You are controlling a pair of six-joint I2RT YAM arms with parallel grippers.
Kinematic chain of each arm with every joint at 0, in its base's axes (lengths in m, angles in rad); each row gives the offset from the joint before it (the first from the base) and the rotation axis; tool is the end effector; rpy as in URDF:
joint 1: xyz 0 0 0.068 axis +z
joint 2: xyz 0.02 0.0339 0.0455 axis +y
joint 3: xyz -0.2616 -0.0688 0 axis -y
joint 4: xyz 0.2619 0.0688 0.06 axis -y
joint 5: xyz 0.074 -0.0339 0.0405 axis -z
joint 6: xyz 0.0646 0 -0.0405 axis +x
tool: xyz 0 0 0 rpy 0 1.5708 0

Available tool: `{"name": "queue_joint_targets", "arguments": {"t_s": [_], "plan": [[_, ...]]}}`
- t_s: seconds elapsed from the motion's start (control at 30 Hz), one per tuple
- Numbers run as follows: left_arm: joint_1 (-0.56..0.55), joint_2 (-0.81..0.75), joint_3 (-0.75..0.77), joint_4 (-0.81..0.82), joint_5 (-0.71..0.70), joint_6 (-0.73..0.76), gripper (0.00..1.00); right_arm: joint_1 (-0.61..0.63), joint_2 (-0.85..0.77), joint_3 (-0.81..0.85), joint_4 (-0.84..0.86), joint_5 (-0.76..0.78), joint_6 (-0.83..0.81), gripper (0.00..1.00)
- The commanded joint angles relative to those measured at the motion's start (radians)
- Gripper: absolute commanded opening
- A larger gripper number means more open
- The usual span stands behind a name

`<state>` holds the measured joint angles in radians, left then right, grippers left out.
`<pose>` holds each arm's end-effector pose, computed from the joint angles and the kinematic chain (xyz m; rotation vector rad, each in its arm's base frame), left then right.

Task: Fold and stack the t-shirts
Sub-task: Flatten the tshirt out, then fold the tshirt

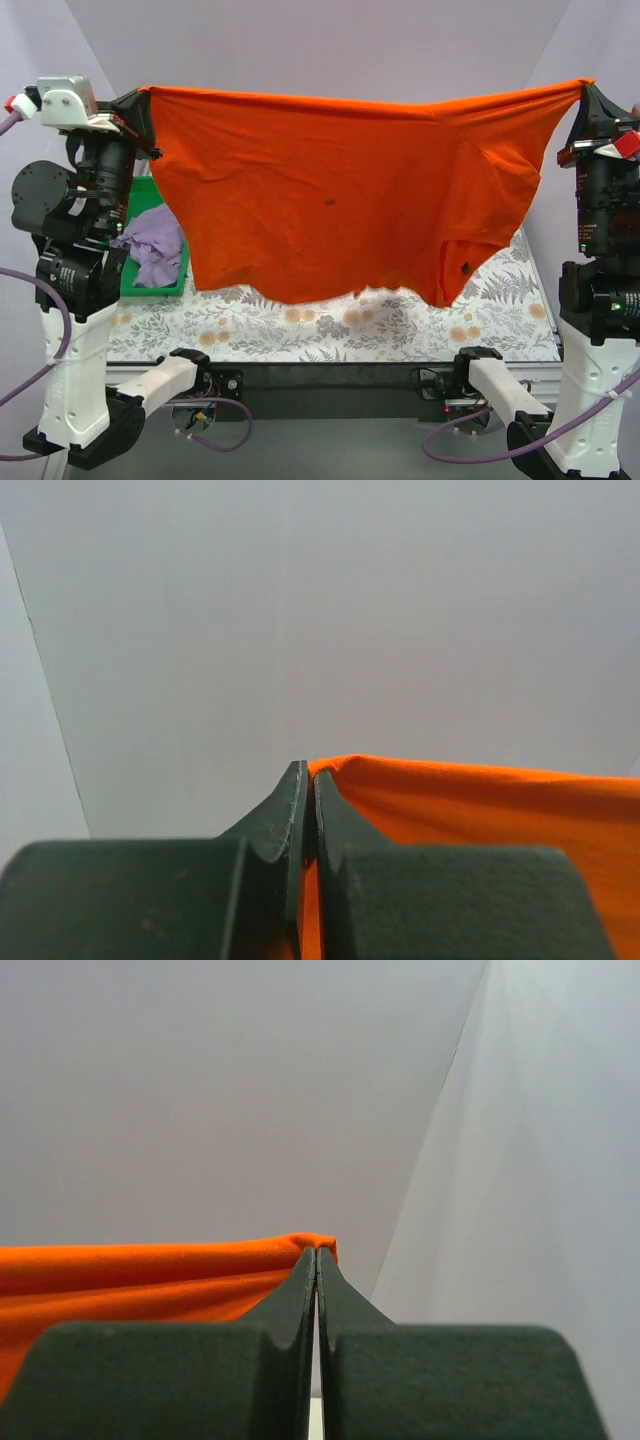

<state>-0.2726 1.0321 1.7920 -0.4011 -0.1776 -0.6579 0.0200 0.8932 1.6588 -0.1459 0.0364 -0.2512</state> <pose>0.1602 -0.0329 0.6103 -0.3931 1.1845 -0.7029 0.1161 0.0000 0.6225 -0.0955 0.9491 -0.2308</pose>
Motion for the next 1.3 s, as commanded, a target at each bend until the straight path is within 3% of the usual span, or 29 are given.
{"name": "queue_joint_targets", "arguments": {"t_s": [0.0, 0.33, 0.47, 0.63, 0.8, 1.07, 1.27], "plan": [[0.003, 0.035, -0.075, -0.048, -0.020, 0.026, 0.00, -0.006, 0.007, -0.019, -0.014, 0.016, -0.049, 0.01], [0.007, 0.242, -0.483, 0.141, -0.052, -0.037, 0.00, -0.006, 0.167, -0.260, 0.002, -0.081, 0.013, 0.01], [0.032, 0.411, -0.591, 0.252, -0.079, -0.039, 0.00, -0.005, 0.306, -0.462, 0.184, -0.067, 0.038, 0.01], [0.056, 0.659, -0.527, 0.337, -0.097, -0.019, 0.00, -0.005, 0.513, -0.545, 0.360, -0.046, 0.093, 0.01], [0.072, 0.894, -0.396, 0.347, -0.095, 0.004, 0.00, -0.005, 0.766, -0.446, 0.401, -0.064, 0.098, 0.01], [0.130, 1.026, -0.272, 0.346, -0.080, -0.017, 0.00, -0.005, 1.032, -0.254, 0.401, -0.075, 0.092, 0.01], [0.150, 1.069, -0.212, 0.317, -0.042, -0.026, 0.00, -0.005, 1.053, -0.202, 0.394, -0.112, 0.128, 0.01]]}}
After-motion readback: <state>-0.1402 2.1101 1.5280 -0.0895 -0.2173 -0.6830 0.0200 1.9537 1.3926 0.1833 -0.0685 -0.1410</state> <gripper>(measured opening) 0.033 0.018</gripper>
